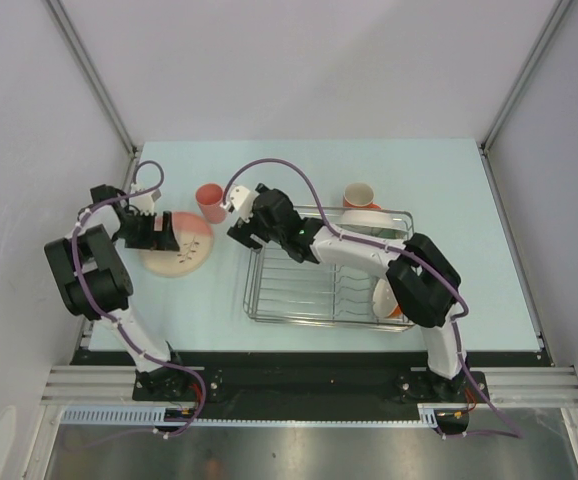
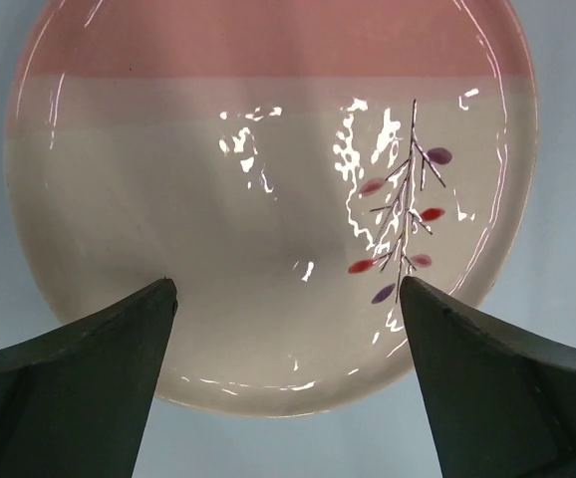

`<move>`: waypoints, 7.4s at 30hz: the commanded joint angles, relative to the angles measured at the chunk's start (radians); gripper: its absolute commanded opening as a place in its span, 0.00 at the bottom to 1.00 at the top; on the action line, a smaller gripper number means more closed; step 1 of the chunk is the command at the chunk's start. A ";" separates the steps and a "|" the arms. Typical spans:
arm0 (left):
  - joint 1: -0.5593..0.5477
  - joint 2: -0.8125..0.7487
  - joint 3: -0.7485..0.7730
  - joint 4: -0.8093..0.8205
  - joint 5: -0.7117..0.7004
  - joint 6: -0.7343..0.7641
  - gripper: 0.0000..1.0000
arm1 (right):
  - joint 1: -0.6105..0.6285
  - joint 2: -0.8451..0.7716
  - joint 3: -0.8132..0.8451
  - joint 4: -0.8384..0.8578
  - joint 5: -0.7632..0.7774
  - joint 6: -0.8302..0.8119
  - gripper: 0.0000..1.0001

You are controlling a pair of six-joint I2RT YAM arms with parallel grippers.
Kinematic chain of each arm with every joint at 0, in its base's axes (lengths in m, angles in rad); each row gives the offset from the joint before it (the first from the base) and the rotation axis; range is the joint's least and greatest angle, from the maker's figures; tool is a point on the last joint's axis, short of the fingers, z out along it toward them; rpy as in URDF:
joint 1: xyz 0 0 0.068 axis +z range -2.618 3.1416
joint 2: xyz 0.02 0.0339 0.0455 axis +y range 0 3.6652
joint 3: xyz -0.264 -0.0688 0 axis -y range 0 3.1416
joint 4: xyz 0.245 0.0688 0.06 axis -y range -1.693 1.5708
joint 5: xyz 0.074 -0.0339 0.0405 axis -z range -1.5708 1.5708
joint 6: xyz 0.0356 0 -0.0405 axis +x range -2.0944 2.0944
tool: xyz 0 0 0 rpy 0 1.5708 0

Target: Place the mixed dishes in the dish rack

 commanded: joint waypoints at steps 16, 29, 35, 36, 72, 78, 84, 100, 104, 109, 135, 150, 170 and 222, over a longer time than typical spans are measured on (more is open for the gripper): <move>-0.067 -0.079 0.043 -0.056 0.068 -0.020 1.00 | 0.015 0.050 0.282 -0.262 -0.051 0.023 1.00; 0.015 -0.214 -0.042 0.195 -0.108 -0.166 1.00 | 0.024 0.243 0.470 -0.305 -0.280 0.200 1.00; 0.022 -0.096 -0.014 0.226 -0.102 -0.178 1.00 | 0.018 0.243 0.430 -0.260 -0.316 0.239 1.00; 0.022 -0.064 0.001 0.231 -0.099 -0.180 0.99 | 0.016 0.245 0.429 -0.252 -0.332 0.257 1.00; 0.019 0.063 -0.017 0.125 0.084 -0.016 0.81 | -0.094 0.518 0.585 -0.178 -0.719 0.702 1.00; -0.007 0.045 -0.016 0.054 0.124 0.030 0.76 | -0.099 0.518 0.567 -0.164 -0.699 0.705 1.00; -0.011 0.031 -0.016 -0.004 0.148 0.061 0.75 | -0.103 0.521 0.561 -0.157 -0.695 0.708 1.00; -0.045 0.031 -0.014 -0.033 0.271 0.012 0.32 | -0.110 0.530 0.550 -0.141 -0.742 0.731 1.00; -0.047 0.026 -0.009 -0.042 0.288 0.009 0.12 | -0.110 0.533 0.551 -0.144 -0.741 0.722 1.00; -0.047 0.008 -0.011 -0.062 0.306 0.017 0.00 | -0.113 0.545 0.551 -0.129 -0.776 0.728 0.75; -0.059 0.066 0.056 -0.087 0.355 0.012 0.57 | -0.088 0.496 0.559 -0.177 -0.767 0.613 0.00; -0.019 0.175 0.152 -0.082 0.308 0.033 0.76 | -0.024 0.358 0.501 -0.230 -0.612 0.400 0.00; -0.013 0.232 0.198 -0.390 0.412 0.251 0.64 | -0.048 0.381 0.542 -0.221 -0.557 0.395 0.00; -0.102 -0.010 0.221 -0.826 0.515 0.557 0.00 | -0.082 0.230 0.714 -0.207 -0.334 0.354 0.99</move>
